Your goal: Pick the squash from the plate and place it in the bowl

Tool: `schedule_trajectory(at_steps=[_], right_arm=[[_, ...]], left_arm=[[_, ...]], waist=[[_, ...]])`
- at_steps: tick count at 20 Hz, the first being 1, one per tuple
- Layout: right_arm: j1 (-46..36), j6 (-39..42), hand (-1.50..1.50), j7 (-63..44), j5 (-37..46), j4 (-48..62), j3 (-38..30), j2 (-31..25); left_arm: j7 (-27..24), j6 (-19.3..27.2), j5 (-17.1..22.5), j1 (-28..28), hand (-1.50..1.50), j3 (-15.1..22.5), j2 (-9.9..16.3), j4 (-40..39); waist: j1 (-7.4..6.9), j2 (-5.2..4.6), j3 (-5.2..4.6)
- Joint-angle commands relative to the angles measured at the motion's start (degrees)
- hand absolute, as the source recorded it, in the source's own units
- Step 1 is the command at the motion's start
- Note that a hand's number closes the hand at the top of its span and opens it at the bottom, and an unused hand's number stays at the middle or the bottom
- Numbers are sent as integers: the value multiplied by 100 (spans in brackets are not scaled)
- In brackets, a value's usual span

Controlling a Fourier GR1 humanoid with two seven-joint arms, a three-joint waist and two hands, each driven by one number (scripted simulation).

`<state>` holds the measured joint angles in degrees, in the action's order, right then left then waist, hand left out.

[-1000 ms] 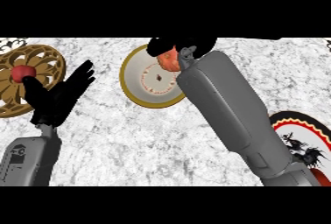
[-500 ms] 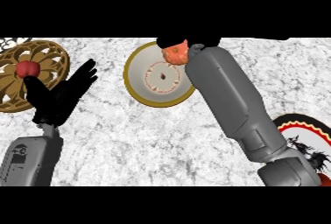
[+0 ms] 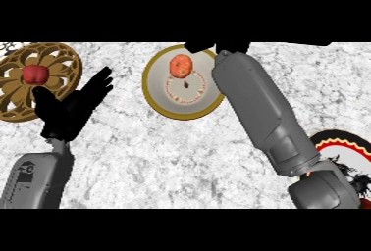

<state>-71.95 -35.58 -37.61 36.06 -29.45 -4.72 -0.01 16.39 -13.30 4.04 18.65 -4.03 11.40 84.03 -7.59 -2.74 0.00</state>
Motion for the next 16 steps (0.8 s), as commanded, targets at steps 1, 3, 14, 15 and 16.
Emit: schedule_trajectory(at_steps=[1, 3, 14, 15, 16], right_arm=[[-15, -649, -150, 647, 51, 468, -32, 1], [-447, -756, -150, 510, 84, 630, -190, -63], [7, -1833, -150, 735, 342, 646, -149, -47], [275, -1841, -150, 846, 287, 288, -21, -5], [461, -1452, -150, 893, 434, -17, 172, -7]], left_arm=[[210, 8, 99, 71, 0, -28, -1, 175], [24, -1, 59, -53, 0, -138, 83, -18], [-49, 169, -11, -651, 0, -343, 146, 252], [67, 230, 2, -667, 0, -288, 40, 298], [-149, 264, -70, -616, 0, -418, 116, -33]], waist=[[2, 19, 2], [107, 44, -6], [676, 279, -1], [748, 312, 1], [882, 343, -1]])
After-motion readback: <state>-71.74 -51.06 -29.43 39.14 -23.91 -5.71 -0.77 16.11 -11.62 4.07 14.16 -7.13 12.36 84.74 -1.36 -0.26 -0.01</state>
